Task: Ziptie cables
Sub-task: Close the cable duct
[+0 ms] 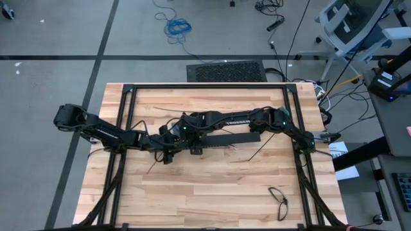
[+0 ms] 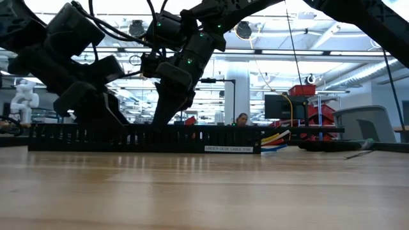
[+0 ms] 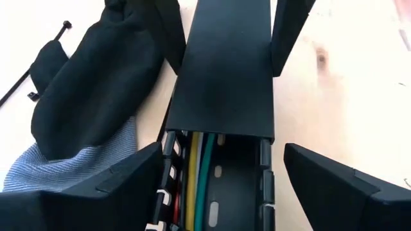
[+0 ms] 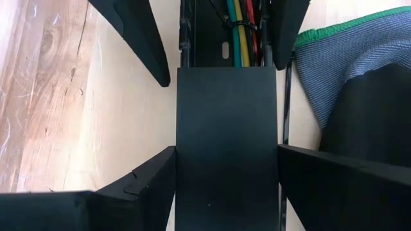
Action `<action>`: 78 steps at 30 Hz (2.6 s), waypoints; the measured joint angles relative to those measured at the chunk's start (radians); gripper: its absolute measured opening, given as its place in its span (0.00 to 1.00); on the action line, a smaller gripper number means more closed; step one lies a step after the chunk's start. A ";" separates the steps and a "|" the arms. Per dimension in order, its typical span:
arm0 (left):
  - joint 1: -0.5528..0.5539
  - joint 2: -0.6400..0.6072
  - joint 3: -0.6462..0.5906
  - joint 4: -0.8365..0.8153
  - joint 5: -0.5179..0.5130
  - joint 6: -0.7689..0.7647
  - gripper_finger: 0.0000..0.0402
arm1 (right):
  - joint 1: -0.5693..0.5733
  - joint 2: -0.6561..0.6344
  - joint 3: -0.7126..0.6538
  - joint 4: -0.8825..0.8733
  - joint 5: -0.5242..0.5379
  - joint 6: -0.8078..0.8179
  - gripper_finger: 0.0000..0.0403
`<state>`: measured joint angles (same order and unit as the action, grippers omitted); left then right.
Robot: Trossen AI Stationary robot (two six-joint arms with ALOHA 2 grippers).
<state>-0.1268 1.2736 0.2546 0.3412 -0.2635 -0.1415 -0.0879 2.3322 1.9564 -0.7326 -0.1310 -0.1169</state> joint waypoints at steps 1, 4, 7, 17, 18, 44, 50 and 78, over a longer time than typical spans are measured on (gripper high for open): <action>0.000 0.000 0.000 0.000 -0.001 0.002 0.79 | 0.000 0.000 0.000 0.000 0.000 0.000 0.60; 0.000 0.000 0.000 -0.006 -0.001 0.021 0.78 | 0.000 0.000 0.000 0.000 0.000 0.000 0.60; 0.000 0.000 0.000 -0.017 -0.001 0.026 0.78 | 0.000 0.000 0.000 0.000 0.000 0.000 0.60; 0.001 0.000 0.000 -0.043 -0.005 0.024 0.78 | 0.000 0.000 0.000 0.000 0.000 0.000 0.60; 0.001 0.000 0.000 -0.049 -0.005 0.024 0.78 | 0.000 0.000 0.000 0.000 0.000 0.000 0.60; 0.001 0.000 0.000 -0.032 -0.038 0.023 0.65 | -0.001 0.000 0.000 0.008 0.000 -0.001 0.60; 0.001 -0.001 0.000 -0.034 -0.041 0.018 0.65 | 0.000 0.002 -0.001 0.053 -0.019 -0.001 0.60; 0.003 0.001 0.000 -0.001 -0.045 0.017 0.65 | 0.004 0.003 -0.002 0.079 -0.030 0.000 0.60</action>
<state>-0.1238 1.2743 0.2546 0.3401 -0.3088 -0.1240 -0.0837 2.3348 1.9548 -0.6533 -0.1612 -0.1169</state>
